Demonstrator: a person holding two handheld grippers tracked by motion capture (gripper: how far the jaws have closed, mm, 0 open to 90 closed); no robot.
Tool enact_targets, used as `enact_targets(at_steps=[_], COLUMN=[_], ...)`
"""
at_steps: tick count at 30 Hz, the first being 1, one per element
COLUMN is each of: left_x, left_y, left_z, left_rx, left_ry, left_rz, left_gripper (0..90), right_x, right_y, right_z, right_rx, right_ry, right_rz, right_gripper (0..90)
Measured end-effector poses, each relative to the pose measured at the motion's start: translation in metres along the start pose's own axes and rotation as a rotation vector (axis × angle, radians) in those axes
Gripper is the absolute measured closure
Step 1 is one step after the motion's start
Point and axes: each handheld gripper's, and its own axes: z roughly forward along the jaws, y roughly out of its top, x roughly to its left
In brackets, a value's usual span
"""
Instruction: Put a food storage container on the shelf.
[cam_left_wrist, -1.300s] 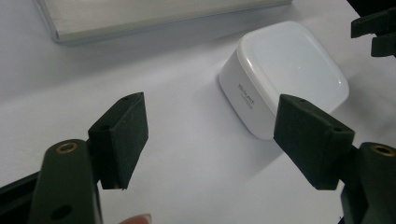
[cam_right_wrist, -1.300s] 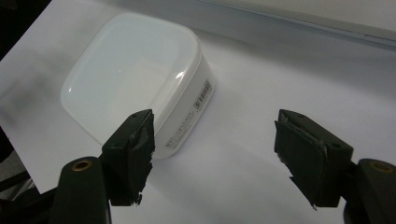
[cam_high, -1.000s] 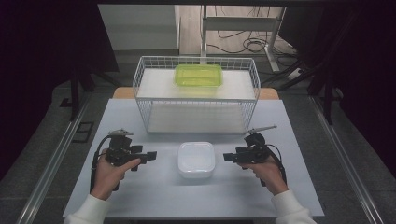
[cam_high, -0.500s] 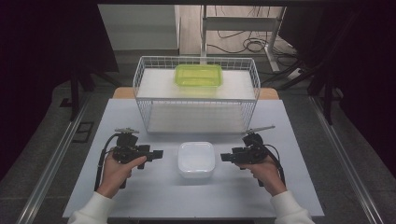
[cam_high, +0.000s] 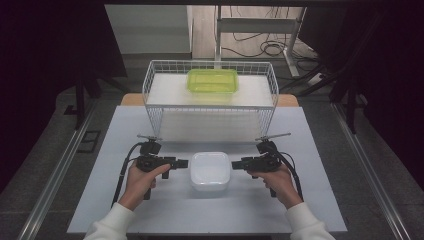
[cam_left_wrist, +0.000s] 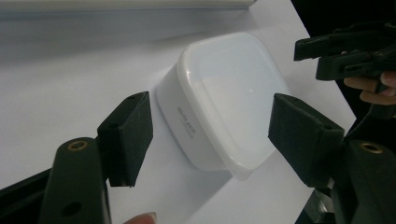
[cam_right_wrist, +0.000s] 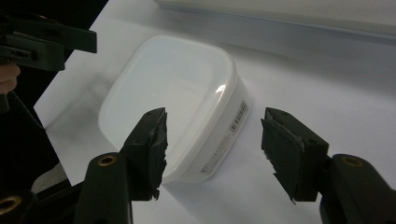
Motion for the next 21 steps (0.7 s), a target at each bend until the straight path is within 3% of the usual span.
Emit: enact_targets(at_steps=[12, 19, 21], left_x=[0.001, 0.009, 0.012], left_y=[0.001, -0.001, -0.003], left_z=[0.019, 0.023, 0.025], left_rx=[0.034, 0.044, 0.049], left_ry=[-0.05, -0.065, -0.077], left_rz=[-0.055, -0.075, -0.099], left_gripper=[32.9, 36.0, 36.7], right_x=[-0.002, -0.004, -0.004], right_y=[0.0, -0.001, -0.001], right_z=[0.011, 0.018, 0.02], right_rx=[0.005, 0.005, 0.015], right_ry=[0.025, 0.041, 0.047], right_rz=[0.021, 0.046, 0.053], right_gripper=[46.2, 48.5, 48.8])
